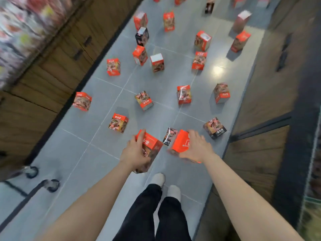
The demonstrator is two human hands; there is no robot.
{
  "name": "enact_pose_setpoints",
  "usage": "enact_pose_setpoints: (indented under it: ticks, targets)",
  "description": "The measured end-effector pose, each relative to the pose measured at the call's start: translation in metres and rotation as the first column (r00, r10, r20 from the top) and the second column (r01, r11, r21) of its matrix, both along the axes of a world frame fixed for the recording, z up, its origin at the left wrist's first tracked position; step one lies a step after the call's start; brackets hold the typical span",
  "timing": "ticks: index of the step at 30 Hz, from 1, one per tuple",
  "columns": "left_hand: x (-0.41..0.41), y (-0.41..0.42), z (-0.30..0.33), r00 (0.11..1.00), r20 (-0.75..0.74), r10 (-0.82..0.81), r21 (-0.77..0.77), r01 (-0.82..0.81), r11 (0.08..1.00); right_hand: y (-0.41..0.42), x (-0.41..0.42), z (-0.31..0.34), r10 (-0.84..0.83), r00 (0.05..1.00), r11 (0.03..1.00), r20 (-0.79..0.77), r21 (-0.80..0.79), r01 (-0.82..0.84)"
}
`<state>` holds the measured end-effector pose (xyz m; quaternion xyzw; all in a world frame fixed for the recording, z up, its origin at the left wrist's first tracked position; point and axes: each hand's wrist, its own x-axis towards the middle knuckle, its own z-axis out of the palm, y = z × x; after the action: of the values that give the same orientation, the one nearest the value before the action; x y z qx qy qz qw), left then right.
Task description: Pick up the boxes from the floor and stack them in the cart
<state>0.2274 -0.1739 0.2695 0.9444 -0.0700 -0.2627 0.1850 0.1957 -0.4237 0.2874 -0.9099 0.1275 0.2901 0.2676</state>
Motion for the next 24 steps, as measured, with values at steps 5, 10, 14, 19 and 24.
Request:
enact_pose_setpoints:
  ticks: [5,10,14,19,24]
  targets:
    - [-0.016,0.048,0.042,0.985,0.045,0.164,-0.051,-0.161,0.986,0.042,0.013,0.053,0.132,0.985,0.991,0.107,-0.001,-0.132]
    - [-0.027,0.114,0.087,0.913,0.137,0.384,-0.182,-0.358,0.916,0.103,0.046,0.107,0.298,0.933,0.953,0.203,-0.016,-0.301]
    - [-0.038,0.180,0.121,0.850,0.188,0.491,-0.178,-0.462,0.869,0.171,0.070,0.146,0.406,0.880,0.911,0.246,-0.031,-0.412]
    - [-0.066,0.292,0.162,0.771,0.306,0.559,-0.136,-0.546,0.827,0.276,0.082,0.184,0.508,0.804,0.853,0.310,-0.048,-0.520]
    - [-0.109,0.416,0.201,0.680,0.353,0.642,-0.194,-0.618,0.762,0.397,0.080,0.203,0.535,0.751,0.816,0.386,-0.005,-0.578]
